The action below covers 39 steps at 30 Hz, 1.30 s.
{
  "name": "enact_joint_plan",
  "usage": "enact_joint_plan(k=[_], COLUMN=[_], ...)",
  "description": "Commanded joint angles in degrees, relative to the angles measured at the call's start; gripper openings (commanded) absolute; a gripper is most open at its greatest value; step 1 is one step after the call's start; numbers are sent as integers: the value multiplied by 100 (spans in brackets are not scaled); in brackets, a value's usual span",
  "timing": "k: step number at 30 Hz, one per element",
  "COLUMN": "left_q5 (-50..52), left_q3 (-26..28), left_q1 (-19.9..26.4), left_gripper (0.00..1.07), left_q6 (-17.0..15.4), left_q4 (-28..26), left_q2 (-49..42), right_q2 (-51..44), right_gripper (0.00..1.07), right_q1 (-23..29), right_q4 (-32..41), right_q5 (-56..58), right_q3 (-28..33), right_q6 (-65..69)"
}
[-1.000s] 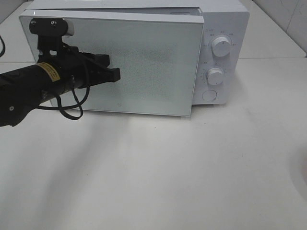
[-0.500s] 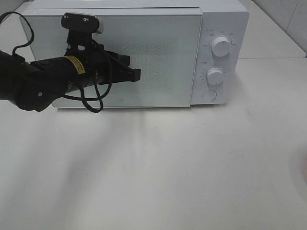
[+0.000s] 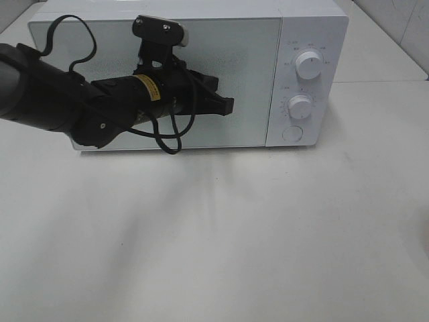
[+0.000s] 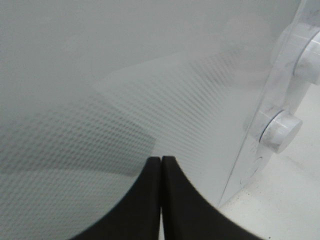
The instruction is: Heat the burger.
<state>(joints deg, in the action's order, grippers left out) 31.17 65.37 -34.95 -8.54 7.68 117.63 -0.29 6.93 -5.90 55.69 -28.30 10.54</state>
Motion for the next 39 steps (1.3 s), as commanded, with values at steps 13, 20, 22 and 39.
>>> enact_joint_plan(k=[13, 20, 22, 39], left_q5=[-470, -1398, -1599, -6045], left_q3=[596, 590, 590, 590], left_q1=[-498, -842, -865, -1203], left_gripper=[0, 3, 8, 101], left_q6=[-63, -63, -63, -80], left_q4=[-527, -390, -350, -871], left_q2=[11, -401, -458, -1937], right_q2=[-143, -143, -143, -143], right_gripper=[76, 76, 76, 76], right_q1=[-29, -29, -29, -29], right_q4=[11, 11, 11, 11], right_q5=[-52, -52, -52, -52], right_q3=[11, 11, 11, 11], right_q6=[-40, -40, -40, -40])
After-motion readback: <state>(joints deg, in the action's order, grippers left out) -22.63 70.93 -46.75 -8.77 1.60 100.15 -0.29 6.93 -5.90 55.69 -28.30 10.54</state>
